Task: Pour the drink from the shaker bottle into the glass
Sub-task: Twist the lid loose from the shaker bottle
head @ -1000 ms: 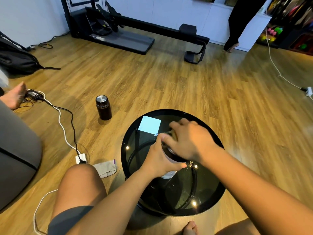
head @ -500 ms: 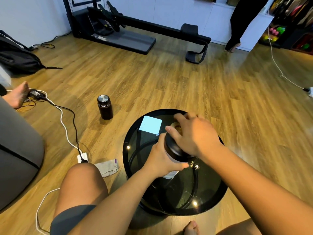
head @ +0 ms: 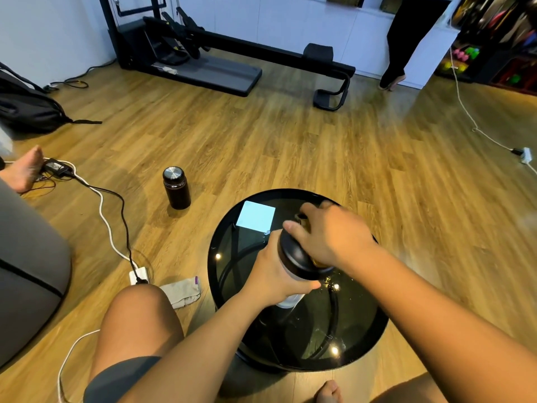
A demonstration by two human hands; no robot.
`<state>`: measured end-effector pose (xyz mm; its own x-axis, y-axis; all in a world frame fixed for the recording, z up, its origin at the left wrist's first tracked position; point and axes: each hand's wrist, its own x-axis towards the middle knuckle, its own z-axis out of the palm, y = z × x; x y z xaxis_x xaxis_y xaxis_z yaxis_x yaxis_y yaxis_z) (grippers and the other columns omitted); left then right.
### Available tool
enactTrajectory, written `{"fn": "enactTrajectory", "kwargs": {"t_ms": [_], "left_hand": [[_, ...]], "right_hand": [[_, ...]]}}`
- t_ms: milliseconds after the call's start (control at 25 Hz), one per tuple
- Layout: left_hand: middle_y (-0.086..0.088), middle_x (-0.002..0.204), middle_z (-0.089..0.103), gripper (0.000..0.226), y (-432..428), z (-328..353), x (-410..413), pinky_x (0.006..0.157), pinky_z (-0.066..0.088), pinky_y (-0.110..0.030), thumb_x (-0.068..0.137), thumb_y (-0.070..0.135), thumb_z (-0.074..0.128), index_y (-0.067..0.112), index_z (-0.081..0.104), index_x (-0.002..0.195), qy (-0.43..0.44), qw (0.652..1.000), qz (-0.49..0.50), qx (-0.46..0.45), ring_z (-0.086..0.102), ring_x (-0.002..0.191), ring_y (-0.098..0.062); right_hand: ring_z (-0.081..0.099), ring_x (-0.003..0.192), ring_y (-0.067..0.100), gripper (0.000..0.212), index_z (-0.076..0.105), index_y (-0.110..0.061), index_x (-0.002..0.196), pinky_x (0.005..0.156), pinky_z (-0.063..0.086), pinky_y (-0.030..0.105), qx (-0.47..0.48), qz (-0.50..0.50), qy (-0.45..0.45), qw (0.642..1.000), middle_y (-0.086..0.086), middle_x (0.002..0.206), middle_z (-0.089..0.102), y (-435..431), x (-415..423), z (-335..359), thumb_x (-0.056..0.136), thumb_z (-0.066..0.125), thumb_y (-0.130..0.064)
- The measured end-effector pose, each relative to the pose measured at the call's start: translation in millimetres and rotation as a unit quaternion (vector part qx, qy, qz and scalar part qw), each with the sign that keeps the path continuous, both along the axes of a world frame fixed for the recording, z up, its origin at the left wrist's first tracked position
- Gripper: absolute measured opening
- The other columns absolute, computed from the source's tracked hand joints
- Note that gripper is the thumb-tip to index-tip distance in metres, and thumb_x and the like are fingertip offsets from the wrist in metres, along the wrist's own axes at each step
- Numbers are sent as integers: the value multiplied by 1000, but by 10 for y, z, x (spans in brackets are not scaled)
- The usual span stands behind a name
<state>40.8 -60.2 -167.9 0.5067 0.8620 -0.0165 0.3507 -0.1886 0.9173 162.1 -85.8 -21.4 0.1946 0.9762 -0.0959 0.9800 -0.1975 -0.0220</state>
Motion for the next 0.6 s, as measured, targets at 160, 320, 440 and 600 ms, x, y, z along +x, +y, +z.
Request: {"fn": "enactTrajectory", "kwargs": {"t_ms": [160,320,440,600], "left_hand": [[7,119,67,86,-7,-83,-7,86,45,-2,66,40,89,20,43,136,21,999,-29,14,66,112,-1],[14,137,54,89,-1,-82,-6,98,38,-4,75,44,82,22,34,147,39,996,-71,46,51,129,5],[13,117,68,97,22,-72,-7,89,58,-23,54,49,97,45,36,129,-18,1000,-6,-9,67,109,-2],[14,103,69,97,13,-56,8,71,54,-10,51,50,95,40,38,129,-13,1000,-11,-16,69,93,4]], "right_hand": [[60,106,23,36,62,-27,114,100,41,42,4,179,58,982,0,104,67,-90,-275,-102,92,49,-53],[65,91,19,34,68,-23,108,86,50,41,66,208,214,952,0,92,72,-152,-251,-13,92,54,-50],[60,108,31,53,60,-24,125,75,44,36,62,32,24,997,7,114,64,-13,23,40,96,38,-63],[52,108,34,39,61,-28,121,85,43,38,-17,59,28,998,5,121,56,9,-136,-122,96,41,-51]]}}
